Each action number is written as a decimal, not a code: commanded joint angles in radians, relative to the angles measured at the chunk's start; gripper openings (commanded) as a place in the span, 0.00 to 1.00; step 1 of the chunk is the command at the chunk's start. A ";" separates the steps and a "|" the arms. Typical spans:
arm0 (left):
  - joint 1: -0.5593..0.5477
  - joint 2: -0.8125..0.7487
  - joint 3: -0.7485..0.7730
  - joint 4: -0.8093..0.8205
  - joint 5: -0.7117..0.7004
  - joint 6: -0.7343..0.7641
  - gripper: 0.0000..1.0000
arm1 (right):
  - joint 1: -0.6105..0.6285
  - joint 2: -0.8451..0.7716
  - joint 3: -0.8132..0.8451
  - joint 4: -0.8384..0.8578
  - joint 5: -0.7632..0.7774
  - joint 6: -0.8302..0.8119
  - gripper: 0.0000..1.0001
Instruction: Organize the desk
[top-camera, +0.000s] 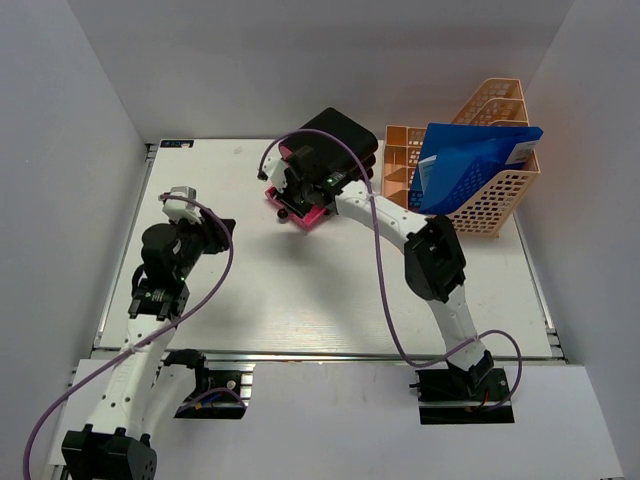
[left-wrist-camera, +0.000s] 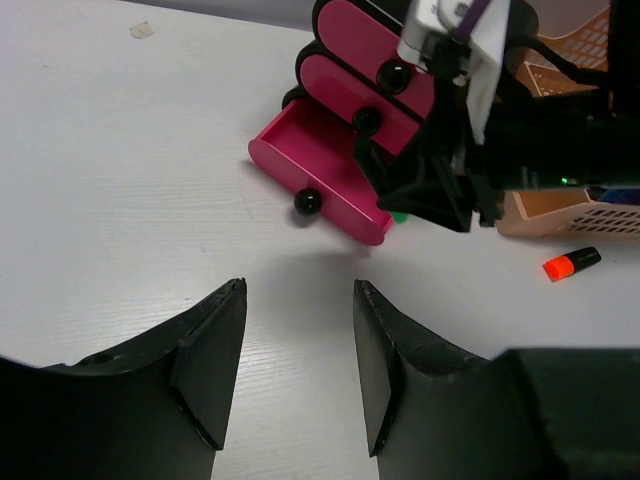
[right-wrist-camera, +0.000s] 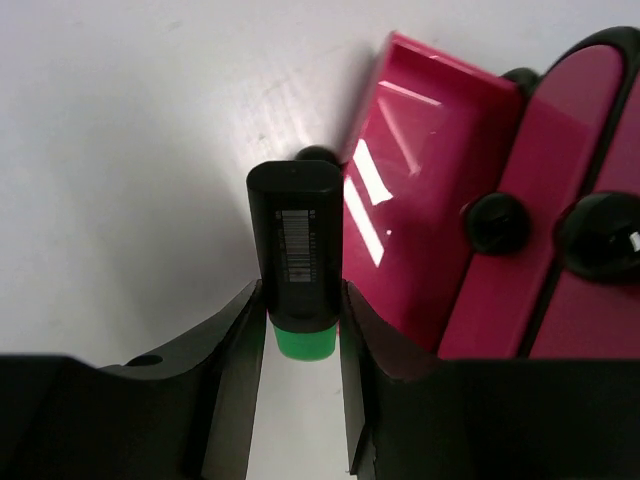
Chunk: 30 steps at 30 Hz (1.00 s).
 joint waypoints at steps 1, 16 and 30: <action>-0.005 0.007 0.008 -0.003 -0.004 0.011 0.57 | -0.009 0.053 0.075 0.091 0.124 0.045 0.00; -0.005 0.017 0.009 -0.002 0.014 0.013 0.57 | -0.020 0.128 0.059 0.179 0.210 0.042 0.40; -0.005 0.009 0.009 0.006 0.026 0.013 0.58 | -0.024 -0.100 -0.076 0.036 -0.100 0.048 0.29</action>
